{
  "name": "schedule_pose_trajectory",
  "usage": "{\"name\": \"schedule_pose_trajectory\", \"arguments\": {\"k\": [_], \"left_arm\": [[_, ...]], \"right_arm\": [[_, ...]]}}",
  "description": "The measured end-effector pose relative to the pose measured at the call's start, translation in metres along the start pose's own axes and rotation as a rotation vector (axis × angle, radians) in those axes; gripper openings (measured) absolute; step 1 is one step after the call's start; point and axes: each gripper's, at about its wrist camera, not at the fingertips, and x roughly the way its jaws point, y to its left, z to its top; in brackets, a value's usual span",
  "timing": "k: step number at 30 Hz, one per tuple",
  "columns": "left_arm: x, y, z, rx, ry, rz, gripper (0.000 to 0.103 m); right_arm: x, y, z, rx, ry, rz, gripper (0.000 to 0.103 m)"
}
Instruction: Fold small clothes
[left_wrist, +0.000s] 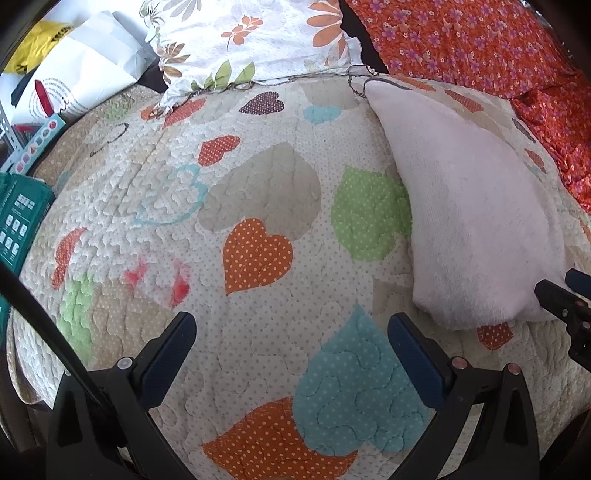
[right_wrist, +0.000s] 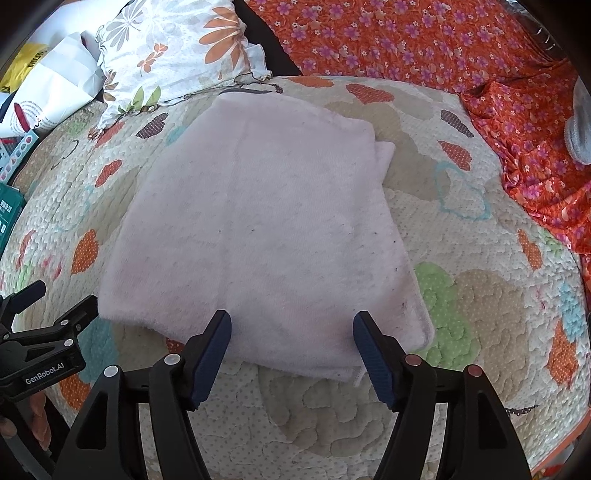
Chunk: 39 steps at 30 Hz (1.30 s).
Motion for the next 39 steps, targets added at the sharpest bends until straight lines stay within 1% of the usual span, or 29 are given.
{"name": "schedule_pose_trajectory", "arguments": {"k": [21, 39], "left_arm": [[0.0074, -0.0055, -0.0052, 0.026, 0.030, 0.009, 0.103], [0.0067, -0.0061, -0.0058, 0.031, 0.025, 0.009, 0.103]], "right_arm": [[0.0036, 0.0051, -0.0033, -0.019, 0.017, 0.008, 0.078], [0.0037, 0.0055, -0.0035, -0.019, 0.017, 0.008, 0.078]]}}
